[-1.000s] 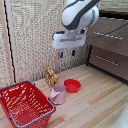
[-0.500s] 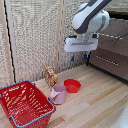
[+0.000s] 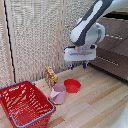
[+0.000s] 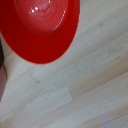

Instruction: Move your gripper in the direction of the red bowl and clutch it softly. Cautiously raise the red bowl up from the surface. Hover the red bowl above the basket and gently bring it down inside. Let go of the gripper's grasp when the red bowl is within the basket.

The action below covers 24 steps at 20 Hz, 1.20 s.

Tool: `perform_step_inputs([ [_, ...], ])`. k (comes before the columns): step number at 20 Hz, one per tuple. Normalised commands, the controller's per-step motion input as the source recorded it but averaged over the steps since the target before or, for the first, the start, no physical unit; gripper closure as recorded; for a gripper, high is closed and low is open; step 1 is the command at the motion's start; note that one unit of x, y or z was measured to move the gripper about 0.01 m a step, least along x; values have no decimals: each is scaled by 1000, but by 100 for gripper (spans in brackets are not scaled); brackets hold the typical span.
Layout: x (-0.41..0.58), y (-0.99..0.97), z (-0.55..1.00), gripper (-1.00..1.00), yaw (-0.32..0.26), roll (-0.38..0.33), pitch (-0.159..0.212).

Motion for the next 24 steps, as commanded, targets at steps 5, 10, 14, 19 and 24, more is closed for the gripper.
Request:
perform_step_inputs([
  [5,-6,-180,-487,-100,0,-130,43],
  [10,-47,-47,-466,-100,0,-131,20],
  [14,-22,0,-356,-100,0,-104,14],
  [19,0,87,-170,100,0,-108,47],
  [24,27,16,-34,100,0,-12,7],
])
